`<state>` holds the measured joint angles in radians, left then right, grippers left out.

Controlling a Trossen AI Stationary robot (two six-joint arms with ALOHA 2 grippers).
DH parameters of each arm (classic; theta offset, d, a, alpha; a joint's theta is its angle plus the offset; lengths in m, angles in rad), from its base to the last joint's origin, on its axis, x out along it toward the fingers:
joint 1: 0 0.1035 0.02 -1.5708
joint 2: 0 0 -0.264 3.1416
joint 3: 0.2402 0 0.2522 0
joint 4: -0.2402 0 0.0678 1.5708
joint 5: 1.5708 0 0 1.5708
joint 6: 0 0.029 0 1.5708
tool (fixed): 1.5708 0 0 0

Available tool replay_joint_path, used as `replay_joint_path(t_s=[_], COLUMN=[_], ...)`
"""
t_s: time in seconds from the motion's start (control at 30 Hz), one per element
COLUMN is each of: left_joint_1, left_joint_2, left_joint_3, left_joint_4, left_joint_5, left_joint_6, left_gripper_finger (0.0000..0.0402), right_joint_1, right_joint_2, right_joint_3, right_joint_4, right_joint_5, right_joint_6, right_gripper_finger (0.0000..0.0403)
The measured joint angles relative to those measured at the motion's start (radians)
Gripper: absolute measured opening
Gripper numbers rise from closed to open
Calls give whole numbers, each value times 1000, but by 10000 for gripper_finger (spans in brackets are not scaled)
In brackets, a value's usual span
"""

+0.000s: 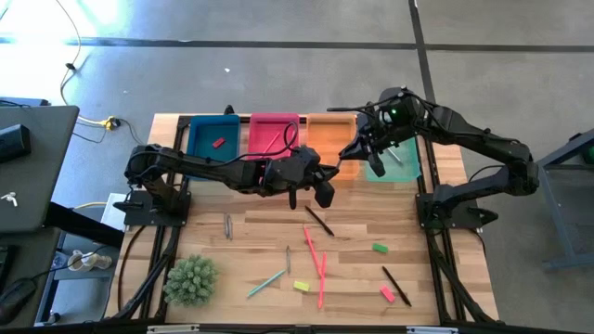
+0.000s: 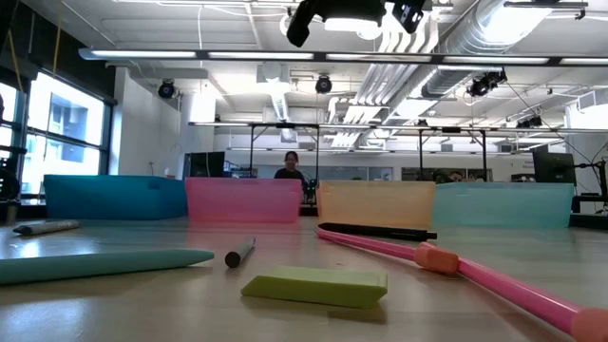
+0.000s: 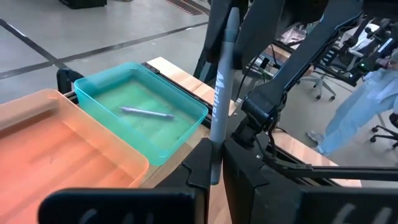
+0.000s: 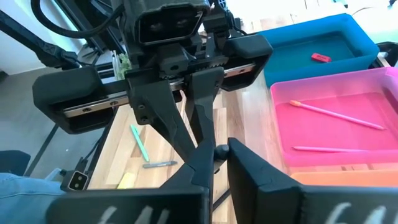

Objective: Sort crayons/erasers/pens/pencils in bins
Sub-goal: Put the gray crayon into the orange bin

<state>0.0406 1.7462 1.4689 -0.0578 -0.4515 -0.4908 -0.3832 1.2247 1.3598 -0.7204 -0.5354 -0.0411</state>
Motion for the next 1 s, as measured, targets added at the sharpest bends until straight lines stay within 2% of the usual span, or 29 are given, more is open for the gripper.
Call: replay_joint_path(t_s=[0.2, 0.43, 0.6, 0.87, 1.0], left_joint_1=[5, 6, 6, 6, 5], left_joint_2=[0, 0, 0, 0, 0], left_joint_3=[1, 2, 2, 2, 2], left_joint_4=[-20, -77, -156, -286, -385], left_joint_5=[-2, -2, -1, 48, 49], left_joint_6=[-3, -3, -6, -57, -104], left_gripper_finger=[51, 120, 160, 159, 157], right_joint_1=[0, 0, 0, -1, -4], right_joint_2=[0, 1, 17, 103, 157], right_joint_3=[0, 0, 0, 0, 0], right_joint_4=[-5, -37, -77, -163, -174], right_joint_5=[4, 18, 121, 323, 345], right_joint_6=[-1, -1, -12, -72, -95], right_gripper_finger=[7, 6, 5, 5, 5])
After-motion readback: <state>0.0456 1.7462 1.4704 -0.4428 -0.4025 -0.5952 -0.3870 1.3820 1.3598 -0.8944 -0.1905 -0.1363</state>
